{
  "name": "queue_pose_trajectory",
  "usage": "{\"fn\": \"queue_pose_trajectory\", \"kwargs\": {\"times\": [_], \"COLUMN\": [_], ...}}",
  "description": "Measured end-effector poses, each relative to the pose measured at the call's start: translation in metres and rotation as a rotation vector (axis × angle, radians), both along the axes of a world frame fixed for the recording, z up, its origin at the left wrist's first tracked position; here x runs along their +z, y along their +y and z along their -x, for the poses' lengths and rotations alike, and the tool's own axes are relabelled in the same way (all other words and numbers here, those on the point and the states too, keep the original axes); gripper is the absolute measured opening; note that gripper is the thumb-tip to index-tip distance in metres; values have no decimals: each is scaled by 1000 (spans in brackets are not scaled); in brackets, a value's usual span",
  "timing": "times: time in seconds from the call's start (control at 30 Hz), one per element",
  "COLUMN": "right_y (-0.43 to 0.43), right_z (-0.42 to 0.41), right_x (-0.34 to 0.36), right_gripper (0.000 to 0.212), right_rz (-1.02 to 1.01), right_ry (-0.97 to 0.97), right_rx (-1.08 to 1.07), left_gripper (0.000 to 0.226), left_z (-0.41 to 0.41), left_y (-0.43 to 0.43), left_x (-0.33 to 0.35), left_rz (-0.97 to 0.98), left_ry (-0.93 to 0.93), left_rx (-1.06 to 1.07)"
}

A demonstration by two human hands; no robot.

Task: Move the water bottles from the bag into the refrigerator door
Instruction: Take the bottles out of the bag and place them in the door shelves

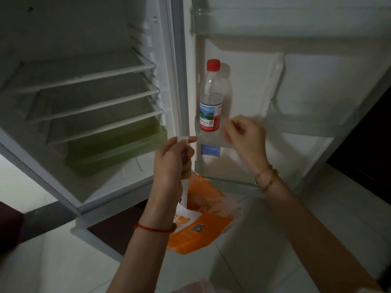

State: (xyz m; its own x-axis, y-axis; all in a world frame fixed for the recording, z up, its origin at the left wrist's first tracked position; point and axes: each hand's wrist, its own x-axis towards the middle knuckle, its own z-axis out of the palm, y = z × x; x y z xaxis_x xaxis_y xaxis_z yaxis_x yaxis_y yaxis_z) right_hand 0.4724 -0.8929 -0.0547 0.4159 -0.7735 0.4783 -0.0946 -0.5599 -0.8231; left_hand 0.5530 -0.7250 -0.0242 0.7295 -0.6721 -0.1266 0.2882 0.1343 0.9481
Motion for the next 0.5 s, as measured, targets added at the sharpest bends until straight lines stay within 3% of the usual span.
{"fn": "queue_pose_trajectory", "kwargs": {"times": [0.1, 0.17, 0.3, 0.37, 0.43, 0.5], "right_y": [21, 30, 55, 70, 80, 83], "right_z": [15, 23, 34, 41, 45, 44], "right_x": [-42, -74, -114, -119, -131, -148], "right_gripper": [29, 32, 35, 32, 48, 51], "right_rz": [-306, -391, -272, -393, -530, -577], "right_ry": [313, 526, 914, 956, 860, 785], "right_rx": [208, 318, 566, 695, 788, 787], "left_gripper": [28, 28, 28, 29, 29, 29], "left_z": [5, 9, 14, 16, 19, 22], "left_y": [5, 9, 18, 23, 27, 30], "left_x": [-4, -8, -13, -14, -13, -13], "left_rz": [-2, -4, -22, -23, -23, -25], "left_ry": [11, 14, 4, 3, 1, -3], "left_rx": [-27, -44, -66, -72, -68, -72]}}
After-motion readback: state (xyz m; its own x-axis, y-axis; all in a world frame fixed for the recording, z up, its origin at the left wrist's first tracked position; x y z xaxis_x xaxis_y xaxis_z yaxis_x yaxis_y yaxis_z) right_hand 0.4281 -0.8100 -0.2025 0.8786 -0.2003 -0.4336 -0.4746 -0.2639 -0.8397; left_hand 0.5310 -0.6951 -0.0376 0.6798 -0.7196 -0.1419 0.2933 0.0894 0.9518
